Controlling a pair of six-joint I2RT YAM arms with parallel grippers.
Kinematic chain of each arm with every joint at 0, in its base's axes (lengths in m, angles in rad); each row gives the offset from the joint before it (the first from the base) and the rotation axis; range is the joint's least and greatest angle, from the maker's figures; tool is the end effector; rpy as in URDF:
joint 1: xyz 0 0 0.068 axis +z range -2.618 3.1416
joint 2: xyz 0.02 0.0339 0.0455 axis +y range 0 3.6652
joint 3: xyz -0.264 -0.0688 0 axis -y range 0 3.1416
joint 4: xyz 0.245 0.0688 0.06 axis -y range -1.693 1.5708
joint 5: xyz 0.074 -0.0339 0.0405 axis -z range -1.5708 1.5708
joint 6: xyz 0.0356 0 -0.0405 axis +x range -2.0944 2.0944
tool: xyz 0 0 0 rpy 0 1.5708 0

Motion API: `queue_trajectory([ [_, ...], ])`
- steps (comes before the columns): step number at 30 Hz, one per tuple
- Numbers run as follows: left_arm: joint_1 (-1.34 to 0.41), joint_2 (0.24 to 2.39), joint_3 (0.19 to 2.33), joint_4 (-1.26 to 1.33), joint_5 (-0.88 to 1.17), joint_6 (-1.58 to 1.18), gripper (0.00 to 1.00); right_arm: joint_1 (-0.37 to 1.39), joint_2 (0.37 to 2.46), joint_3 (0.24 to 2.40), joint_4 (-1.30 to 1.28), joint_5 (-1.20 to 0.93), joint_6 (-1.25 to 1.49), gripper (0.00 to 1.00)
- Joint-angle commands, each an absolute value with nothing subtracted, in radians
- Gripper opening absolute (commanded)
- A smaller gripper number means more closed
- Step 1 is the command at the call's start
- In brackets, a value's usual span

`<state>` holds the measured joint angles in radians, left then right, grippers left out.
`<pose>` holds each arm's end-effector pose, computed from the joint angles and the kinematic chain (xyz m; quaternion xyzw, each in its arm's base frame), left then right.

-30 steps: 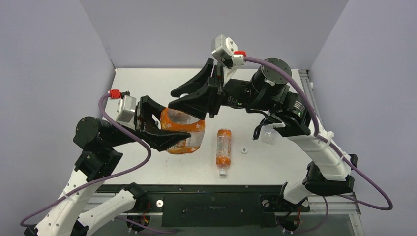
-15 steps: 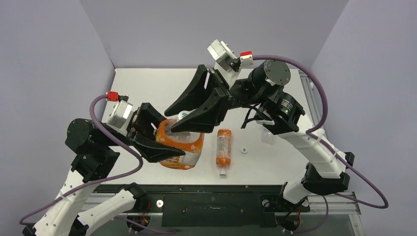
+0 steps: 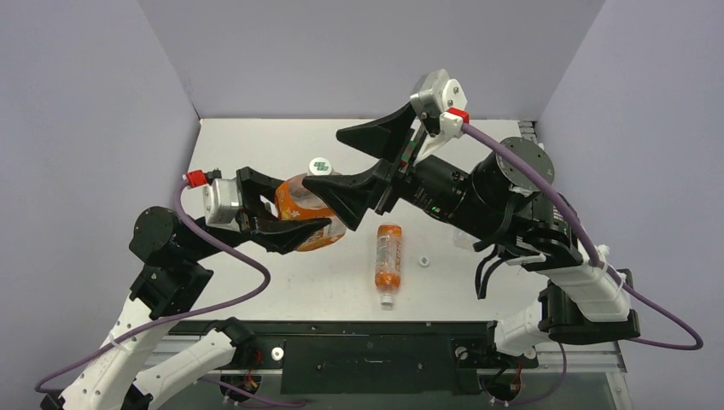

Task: Unscrew the bottle caps
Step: Unscrew the bottle cap from the plastic bottle.

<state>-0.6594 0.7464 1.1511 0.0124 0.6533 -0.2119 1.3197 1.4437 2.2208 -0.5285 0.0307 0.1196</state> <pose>0.0826 -0.0914 0.4858 0.3769 0.4440 -0.4937 0.6459 0.0571 0.2180 0.6169 -0.3367 0.5135 0.5131 0.5997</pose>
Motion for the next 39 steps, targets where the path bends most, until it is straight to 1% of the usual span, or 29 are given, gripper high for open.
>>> queue_trajectory([
  [1,-0.663,0.747,1.147,0.020,0.486,-0.075,0.00,1.369,1.515,2.283,-0.632,0.384,0.066,0.81],
  [3,-0.663,0.748,1.145,0.020,0.478,-0.062,0.00,1.370,1.531,2.287,-0.627,0.420,0.082,0.78],
  [5,-0.663,0.748,1.143,0.022,0.472,-0.060,0.00,1.368,1.542,2.291,-0.619,0.442,0.091,0.71],
  [6,-0.662,0.749,1.143,0.023,0.468,-0.060,0.00,1.367,1.547,2.292,-0.615,0.442,0.095,0.66],
  [7,-0.663,0.750,1.143,0.023,0.465,-0.060,0.00,1.367,1.549,2.295,-0.608,0.443,0.097,0.63],
  [8,-0.662,0.750,1.143,0.022,0.459,-0.061,0.00,1.364,1.552,2.299,-0.599,0.443,0.102,0.57],
  [9,-0.662,0.750,1.143,0.022,0.458,-0.061,0.00,1.362,1.554,2.301,-0.594,0.440,0.106,0.54],
  [10,-0.663,0.749,1.142,0.021,0.457,-0.062,0.00,1.359,1.557,2.301,-0.585,0.430,0.107,0.47],
  [11,-0.663,0.749,1.142,0.020,0.456,-0.063,0.00,1.358,1.557,2.301,-0.580,0.426,0.108,0.44],
  [12,-0.663,0.749,1.140,0.019,0.456,-0.065,0.00,1.357,1.558,2.300,-0.571,0.422,0.108,0.39],
  [14,-0.663,0.747,1.137,0.017,0.456,-0.068,0.00,1.355,1.559,2.299,-0.560,0.412,0.110,0.31],
  [16,-0.663,0.744,1.131,0.017,0.458,-0.073,0.00,1.354,1.560,2.291,-0.550,0.405,0.109,0.30],
  [17,-0.663,0.741,1.129,0.017,0.458,-0.075,0.00,1.353,1.560,2.289,-0.546,0.403,0.108,0.34],
  [20,-0.663,0.738,1.122,0.018,0.458,-0.079,0.00,1.354,1.562,2.290,-0.541,0.390,0.105,0.38],
  [22,-0.663,0.736,1.119,0.019,0.459,-0.080,0.00,1.351,1.564,2.292,-0.541,0.378,0.105,0.33],
  [24,-0.663,0.736,1.119,0.019,0.459,-0.084,0.00,1.345,1.566,2.292,-0.540,0.362,0.112,0.21],
  [25,-0.663,0.735,1.119,0.019,0.463,-0.085,0.00,1.337,1.567,2.291,-0.542,0.353,0.120,0.09],
  [27,-0.663,0.735,1.118,0.019,0.467,-0.088,0.00,1.328,1.566,2.289,-0.543,0.320,0.131,0.00],
  [30,-0.663,0.730,1.116,0.027,0.487,-0.104,0.00,1.311,1.559,2.285,-0.548,0.280,0.133,0.00],
  [32,-0.663,0.726,1.117,0.035,0.517,-0.128,0.00,1.284,1.546,2.282,-0.551,0.199,0.132,0.00],
  [34,-0.663,0.720,1.118,0.054,0.576,-0.179,0.00,1.240,1.525,2.264,-0.540,0.033,0.133,0.00],
  [35,-0.663,0.719,1.122,0.074,0.637,-0.197,0.00,1.202,1.504,2.238,-0.519,-0.124,0.137,0.00],
  [36,-0.663,0.722,1.127,0.080,0.712,-0.241,0.00,1.185,1.492,2.221,-0.503,-0.193,0.147,0.00],
  [37,-0.663,0.726,1.142,0.091,0.752,-0.265,0.00,1.152,1.471,2.189,-0.470,-0.343,0.153,0.00],
  [38,-0.663,0.736,1.153,0.095,0.833,-0.316,0.00,1.121,1.456,2.177,-0.453,-0.421,0.170,0.00],
  [39,-0.663,0.743,1.174,0.104,0.869,-0.343,0.00,1.107,1.451,2.150,-0.415,-0.568,0.184,0.00],
])
